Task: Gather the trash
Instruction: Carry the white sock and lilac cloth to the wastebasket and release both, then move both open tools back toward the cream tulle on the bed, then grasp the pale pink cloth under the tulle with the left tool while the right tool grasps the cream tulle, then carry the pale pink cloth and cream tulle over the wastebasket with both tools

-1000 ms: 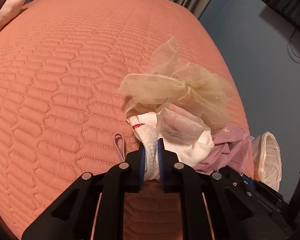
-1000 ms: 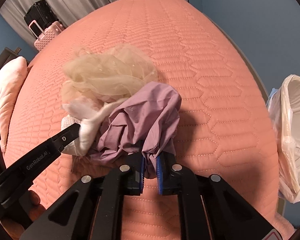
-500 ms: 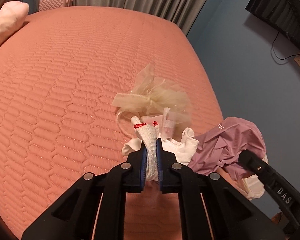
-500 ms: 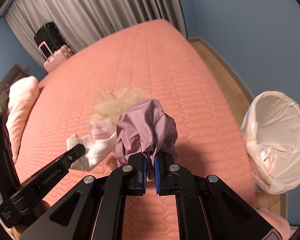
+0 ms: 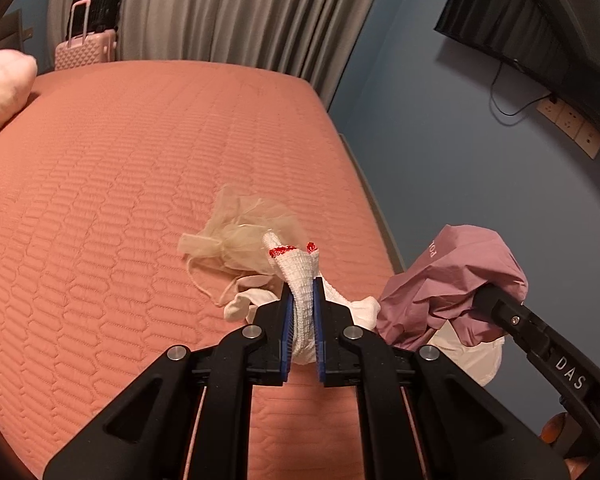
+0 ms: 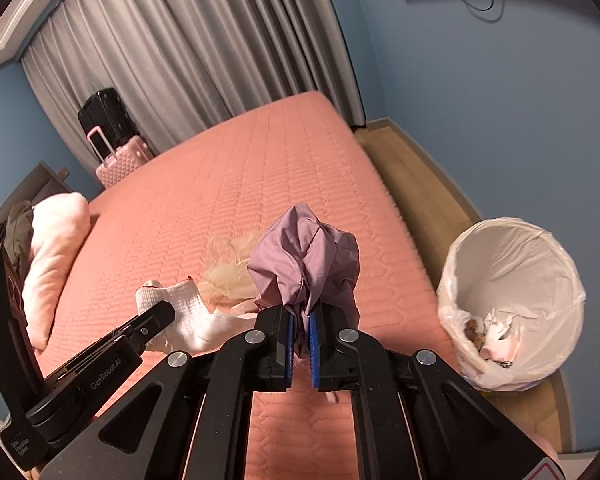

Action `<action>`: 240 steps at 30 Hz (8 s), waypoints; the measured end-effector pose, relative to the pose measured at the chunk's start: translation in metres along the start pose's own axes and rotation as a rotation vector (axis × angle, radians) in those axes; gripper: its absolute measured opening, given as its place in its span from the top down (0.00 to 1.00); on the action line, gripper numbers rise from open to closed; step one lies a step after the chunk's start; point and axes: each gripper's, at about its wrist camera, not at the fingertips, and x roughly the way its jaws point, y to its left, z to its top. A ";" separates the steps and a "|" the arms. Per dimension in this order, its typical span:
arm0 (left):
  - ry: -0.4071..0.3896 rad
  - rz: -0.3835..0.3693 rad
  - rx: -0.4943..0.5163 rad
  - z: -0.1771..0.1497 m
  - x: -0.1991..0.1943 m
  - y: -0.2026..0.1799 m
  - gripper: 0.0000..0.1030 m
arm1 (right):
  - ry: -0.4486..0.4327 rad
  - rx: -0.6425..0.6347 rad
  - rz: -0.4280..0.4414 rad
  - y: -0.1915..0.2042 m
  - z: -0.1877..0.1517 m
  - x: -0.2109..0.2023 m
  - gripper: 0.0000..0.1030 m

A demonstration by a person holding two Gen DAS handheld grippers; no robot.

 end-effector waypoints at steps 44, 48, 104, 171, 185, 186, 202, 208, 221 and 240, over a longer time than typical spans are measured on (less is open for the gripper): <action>0.115 -0.179 0.337 -0.027 0.084 -0.233 0.42 | -0.094 0.238 -0.254 -0.206 0.010 -0.062 0.88; 0.122 -0.158 0.330 -0.028 0.087 -0.227 0.42 | -0.082 0.230 -0.248 -0.203 0.010 -0.055 0.86; 0.124 0.046 0.055 -0.019 0.077 -0.055 0.32 | 0.035 0.027 -0.146 -0.075 -0.015 0.001 0.73; 0.289 0.014 -0.249 -0.021 0.160 0.117 0.52 | 0.257 -0.108 -0.069 0.033 -0.021 0.165 0.65; 0.218 0.101 -0.254 -0.017 0.121 0.171 0.91 | 0.279 -0.158 -0.006 0.073 -0.027 0.189 0.53; 0.207 0.124 -0.260 -0.016 0.116 0.178 0.91 | 0.282 -0.164 0.003 0.079 -0.027 0.192 0.52; 0.093 0.339 -0.257 0.016 0.091 0.225 0.91 | 0.369 -0.194 -0.034 0.098 -0.035 0.258 0.79; 0.125 0.306 -0.215 0.008 0.105 0.197 0.91 | 0.406 -0.137 -0.032 0.075 -0.049 0.253 0.98; 0.155 0.194 -0.081 -0.009 0.088 0.105 0.92 | 0.284 -0.065 -0.050 0.019 -0.058 0.149 0.99; 0.083 0.014 0.142 -0.006 0.045 -0.053 0.92 | -0.007 0.014 -0.107 -0.066 -0.002 -0.014 0.99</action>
